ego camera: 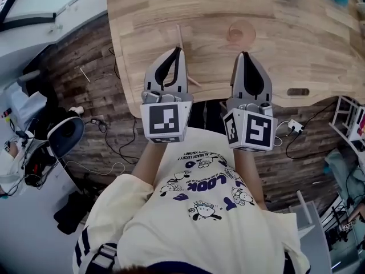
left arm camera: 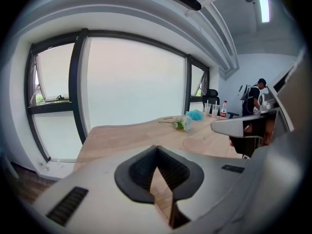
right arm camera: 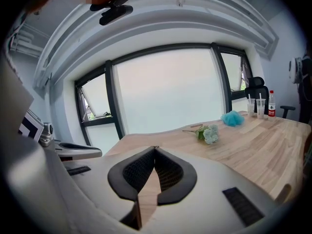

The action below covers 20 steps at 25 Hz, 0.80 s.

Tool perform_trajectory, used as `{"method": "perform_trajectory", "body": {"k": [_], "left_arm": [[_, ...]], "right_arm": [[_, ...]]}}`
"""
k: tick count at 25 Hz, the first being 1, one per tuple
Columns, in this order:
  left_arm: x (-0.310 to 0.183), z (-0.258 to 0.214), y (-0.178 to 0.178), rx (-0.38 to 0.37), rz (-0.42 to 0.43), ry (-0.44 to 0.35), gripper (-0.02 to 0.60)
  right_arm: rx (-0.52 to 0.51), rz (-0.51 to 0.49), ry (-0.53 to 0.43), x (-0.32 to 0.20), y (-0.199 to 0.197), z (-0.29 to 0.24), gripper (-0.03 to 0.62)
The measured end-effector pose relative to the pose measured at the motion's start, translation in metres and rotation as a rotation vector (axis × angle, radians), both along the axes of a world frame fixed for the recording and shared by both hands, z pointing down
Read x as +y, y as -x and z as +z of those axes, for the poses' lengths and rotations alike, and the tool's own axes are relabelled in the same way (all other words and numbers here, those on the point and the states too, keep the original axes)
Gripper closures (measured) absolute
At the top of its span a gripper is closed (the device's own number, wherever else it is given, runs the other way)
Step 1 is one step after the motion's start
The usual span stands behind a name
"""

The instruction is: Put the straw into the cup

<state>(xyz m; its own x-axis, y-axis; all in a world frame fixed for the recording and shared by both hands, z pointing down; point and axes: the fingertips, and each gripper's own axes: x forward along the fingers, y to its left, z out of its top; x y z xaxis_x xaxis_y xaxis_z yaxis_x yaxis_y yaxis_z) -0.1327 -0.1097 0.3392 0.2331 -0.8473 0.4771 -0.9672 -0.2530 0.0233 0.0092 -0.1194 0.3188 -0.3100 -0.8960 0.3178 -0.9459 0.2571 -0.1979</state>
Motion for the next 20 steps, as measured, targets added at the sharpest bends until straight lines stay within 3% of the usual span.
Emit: {"method": "perform_trajectory", "body": {"k": [20], "left_arm": [[0.010, 0.055, -0.011, -0.077, 0.316, 0.164, 0.554]], "right_arm": [[0.013, 0.166, 0.109, 0.024, -0.011, 0.038, 0.595]]}}
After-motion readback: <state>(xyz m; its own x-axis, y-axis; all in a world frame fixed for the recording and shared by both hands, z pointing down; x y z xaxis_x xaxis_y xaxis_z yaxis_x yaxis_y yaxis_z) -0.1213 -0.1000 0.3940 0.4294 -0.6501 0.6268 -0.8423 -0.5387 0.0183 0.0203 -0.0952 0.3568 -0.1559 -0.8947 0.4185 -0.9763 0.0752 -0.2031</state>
